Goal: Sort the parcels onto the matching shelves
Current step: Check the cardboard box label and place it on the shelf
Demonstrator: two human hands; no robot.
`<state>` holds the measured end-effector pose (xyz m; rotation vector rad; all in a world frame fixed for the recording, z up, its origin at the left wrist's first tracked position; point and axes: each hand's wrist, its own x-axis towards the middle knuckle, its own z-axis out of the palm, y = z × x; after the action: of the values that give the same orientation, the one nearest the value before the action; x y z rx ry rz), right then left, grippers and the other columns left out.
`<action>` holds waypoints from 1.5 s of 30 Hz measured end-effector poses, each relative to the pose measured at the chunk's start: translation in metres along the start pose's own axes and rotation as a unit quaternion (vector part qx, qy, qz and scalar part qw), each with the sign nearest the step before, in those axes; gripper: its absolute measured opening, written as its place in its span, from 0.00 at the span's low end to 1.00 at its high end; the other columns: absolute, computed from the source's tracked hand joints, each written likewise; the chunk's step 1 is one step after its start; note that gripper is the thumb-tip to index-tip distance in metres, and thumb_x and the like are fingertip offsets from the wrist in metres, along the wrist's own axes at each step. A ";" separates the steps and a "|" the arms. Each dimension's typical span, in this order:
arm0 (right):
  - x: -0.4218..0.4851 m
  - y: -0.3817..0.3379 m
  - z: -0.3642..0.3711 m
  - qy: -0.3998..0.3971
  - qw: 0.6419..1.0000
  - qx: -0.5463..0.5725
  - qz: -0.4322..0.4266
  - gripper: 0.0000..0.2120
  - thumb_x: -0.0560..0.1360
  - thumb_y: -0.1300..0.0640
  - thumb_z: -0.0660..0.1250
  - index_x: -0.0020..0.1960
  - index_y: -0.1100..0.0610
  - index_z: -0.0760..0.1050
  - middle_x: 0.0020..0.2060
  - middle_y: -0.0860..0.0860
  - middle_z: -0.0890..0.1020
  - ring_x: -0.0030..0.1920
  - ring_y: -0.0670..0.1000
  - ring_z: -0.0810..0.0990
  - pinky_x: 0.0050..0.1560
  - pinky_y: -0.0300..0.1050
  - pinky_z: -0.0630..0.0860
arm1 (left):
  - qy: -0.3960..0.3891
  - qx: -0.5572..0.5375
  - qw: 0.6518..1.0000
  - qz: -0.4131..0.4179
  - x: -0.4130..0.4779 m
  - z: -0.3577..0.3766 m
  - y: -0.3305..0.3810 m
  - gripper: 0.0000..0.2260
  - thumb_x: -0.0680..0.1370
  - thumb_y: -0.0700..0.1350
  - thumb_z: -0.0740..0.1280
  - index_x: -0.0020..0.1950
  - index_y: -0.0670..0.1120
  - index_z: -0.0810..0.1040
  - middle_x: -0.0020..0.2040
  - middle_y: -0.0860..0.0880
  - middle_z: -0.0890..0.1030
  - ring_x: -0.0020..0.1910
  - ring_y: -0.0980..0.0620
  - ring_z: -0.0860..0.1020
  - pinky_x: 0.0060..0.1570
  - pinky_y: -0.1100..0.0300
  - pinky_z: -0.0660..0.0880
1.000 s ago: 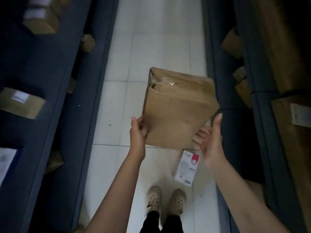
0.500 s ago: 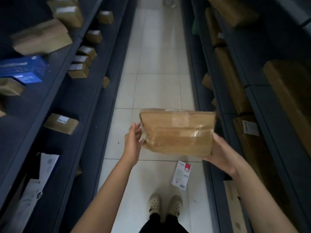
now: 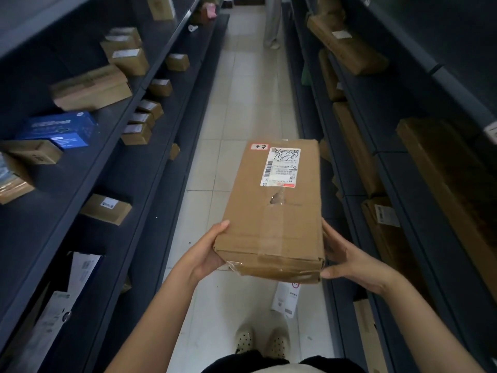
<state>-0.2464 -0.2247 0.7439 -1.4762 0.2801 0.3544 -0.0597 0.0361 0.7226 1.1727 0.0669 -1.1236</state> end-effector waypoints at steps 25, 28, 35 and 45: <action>0.148 -0.207 -0.032 -0.129 0.843 -0.516 0.087 0.37 0.70 0.42 0.72 0.75 0.46 0.63 0.75 0.46 0.66 0.75 0.50 0.61 0.72 0.46 0.56 | -0.266 0.472 0.837 -0.079 0.059 -0.021 0.174 0.42 0.64 0.53 0.79 0.75 0.49 0.68 0.73 0.44 0.72 0.70 0.41 0.72 0.70 0.42 0.66; 0.158 -0.196 -0.027 -0.184 0.851 -0.466 0.160 0.41 0.65 0.41 0.74 0.74 0.45 0.63 0.73 0.46 0.69 0.73 0.50 0.66 0.72 0.49 0.63 | -0.297 0.481 0.820 -0.086 0.068 -0.018 0.181 0.41 0.64 0.53 0.79 0.74 0.48 0.67 0.74 0.43 0.71 0.71 0.40 0.70 0.70 0.44 0.67; 0.158 -0.183 -0.031 -0.185 0.886 -0.377 0.199 0.36 0.66 0.51 0.74 0.72 0.43 0.67 0.65 0.49 0.77 0.59 0.49 0.80 0.48 0.41 0.80 | -0.342 0.440 0.826 -0.087 0.079 -0.015 0.185 0.32 0.67 0.51 0.78 0.70 0.52 0.74 0.73 0.43 0.72 0.71 0.40 0.70 0.70 0.44 0.67; 0.108 -0.157 -0.080 0.014 0.977 -0.187 0.107 0.35 0.67 0.49 0.74 0.72 0.43 0.66 0.60 0.52 0.79 0.54 0.54 0.82 0.45 0.45 0.81 | 0.021 0.261 0.946 0.192 0.036 -0.034 0.184 0.51 0.53 0.69 0.76 0.74 0.64 0.60 0.77 0.50 0.62 0.74 0.49 0.64 0.67 0.44 0.67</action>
<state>-0.0823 -0.3075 0.8386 -1.8266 0.4119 0.5839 0.1081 0.0281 0.8138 1.5962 -0.4362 -0.7852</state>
